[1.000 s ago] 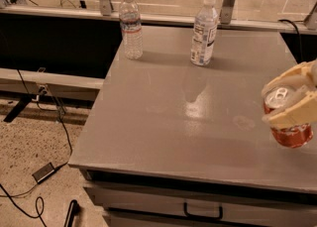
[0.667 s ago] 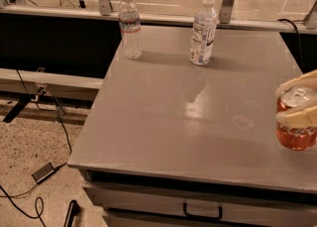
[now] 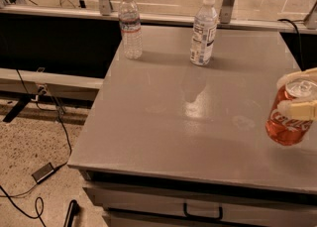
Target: Place coke can upright
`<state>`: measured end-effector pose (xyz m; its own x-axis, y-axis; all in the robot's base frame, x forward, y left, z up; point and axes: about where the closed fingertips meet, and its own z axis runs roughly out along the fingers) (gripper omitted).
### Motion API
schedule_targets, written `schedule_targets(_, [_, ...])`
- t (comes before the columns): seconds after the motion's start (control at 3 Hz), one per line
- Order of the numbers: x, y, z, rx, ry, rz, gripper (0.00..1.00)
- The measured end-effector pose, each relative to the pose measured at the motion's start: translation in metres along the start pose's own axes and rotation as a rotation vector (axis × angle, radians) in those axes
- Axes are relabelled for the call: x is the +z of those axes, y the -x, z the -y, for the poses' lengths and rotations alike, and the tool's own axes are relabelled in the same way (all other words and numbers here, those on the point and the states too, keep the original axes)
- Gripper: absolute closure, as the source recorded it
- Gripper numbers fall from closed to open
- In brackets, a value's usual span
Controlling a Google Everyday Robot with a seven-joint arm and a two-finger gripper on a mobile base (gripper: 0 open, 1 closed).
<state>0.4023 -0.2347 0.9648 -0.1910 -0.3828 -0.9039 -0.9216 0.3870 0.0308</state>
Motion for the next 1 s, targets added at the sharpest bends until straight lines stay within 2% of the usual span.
schedule_targets(0.33, [0.001, -0.002, -0.002, -0.034, 0.01, 0.004, 1.0])
schedule_targets(0.67, [-0.008, -0.017, 0.003, -0.062, 0.031, 0.084, 1.0])
schedule_targets(1.0, [-0.018, -0.033, 0.011, -0.066, 0.067, 0.189, 0.82])
